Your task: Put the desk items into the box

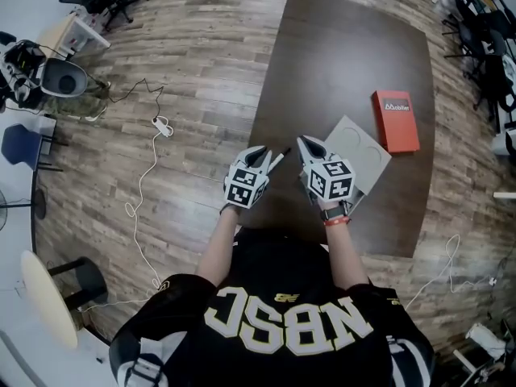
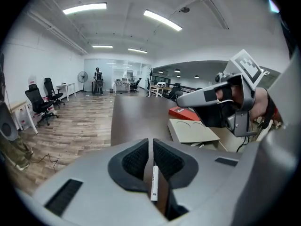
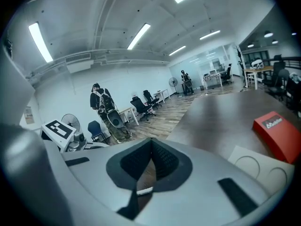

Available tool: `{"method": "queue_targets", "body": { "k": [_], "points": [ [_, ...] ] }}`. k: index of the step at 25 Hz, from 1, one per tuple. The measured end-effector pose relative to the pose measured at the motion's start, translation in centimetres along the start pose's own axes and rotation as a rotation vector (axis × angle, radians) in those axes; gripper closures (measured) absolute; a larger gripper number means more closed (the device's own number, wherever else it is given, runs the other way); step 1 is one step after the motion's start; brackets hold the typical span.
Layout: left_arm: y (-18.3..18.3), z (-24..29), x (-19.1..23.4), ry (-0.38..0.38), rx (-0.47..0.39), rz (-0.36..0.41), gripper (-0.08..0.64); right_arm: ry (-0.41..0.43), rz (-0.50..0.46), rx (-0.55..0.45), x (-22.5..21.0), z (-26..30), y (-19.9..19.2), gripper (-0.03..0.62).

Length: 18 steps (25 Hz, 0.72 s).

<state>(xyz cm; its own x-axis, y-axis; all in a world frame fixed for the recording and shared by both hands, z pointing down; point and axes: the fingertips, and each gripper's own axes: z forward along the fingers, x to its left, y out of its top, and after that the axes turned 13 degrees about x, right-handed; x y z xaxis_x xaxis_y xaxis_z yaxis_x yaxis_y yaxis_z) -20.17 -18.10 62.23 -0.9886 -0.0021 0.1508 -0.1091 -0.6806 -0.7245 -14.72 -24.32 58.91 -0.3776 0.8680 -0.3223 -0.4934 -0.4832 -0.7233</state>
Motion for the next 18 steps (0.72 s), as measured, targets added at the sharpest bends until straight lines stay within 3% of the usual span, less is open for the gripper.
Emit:
{"method": "queue_targets", "body": {
  "k": [5,11,18],
  "points": [
    [-1.2,1.4,0.0,-0.039,0.048,0.011,0.532,-0.019,0.029,0.024,-0.3,0.4,-0.9,0.584],
    [-2.7,3.7,-0.6,-0.101,0.109,0.005,0.465,-0.044,0.040,0.046,-0.6,0.5,-1.6,0.584],
    [-5.2,5.8,-1.3,-0.116,0.165,0.047,0.436,-0.066,0.041,0.053,-0.6,0.0,-2.2,0.584]
  ]
}}
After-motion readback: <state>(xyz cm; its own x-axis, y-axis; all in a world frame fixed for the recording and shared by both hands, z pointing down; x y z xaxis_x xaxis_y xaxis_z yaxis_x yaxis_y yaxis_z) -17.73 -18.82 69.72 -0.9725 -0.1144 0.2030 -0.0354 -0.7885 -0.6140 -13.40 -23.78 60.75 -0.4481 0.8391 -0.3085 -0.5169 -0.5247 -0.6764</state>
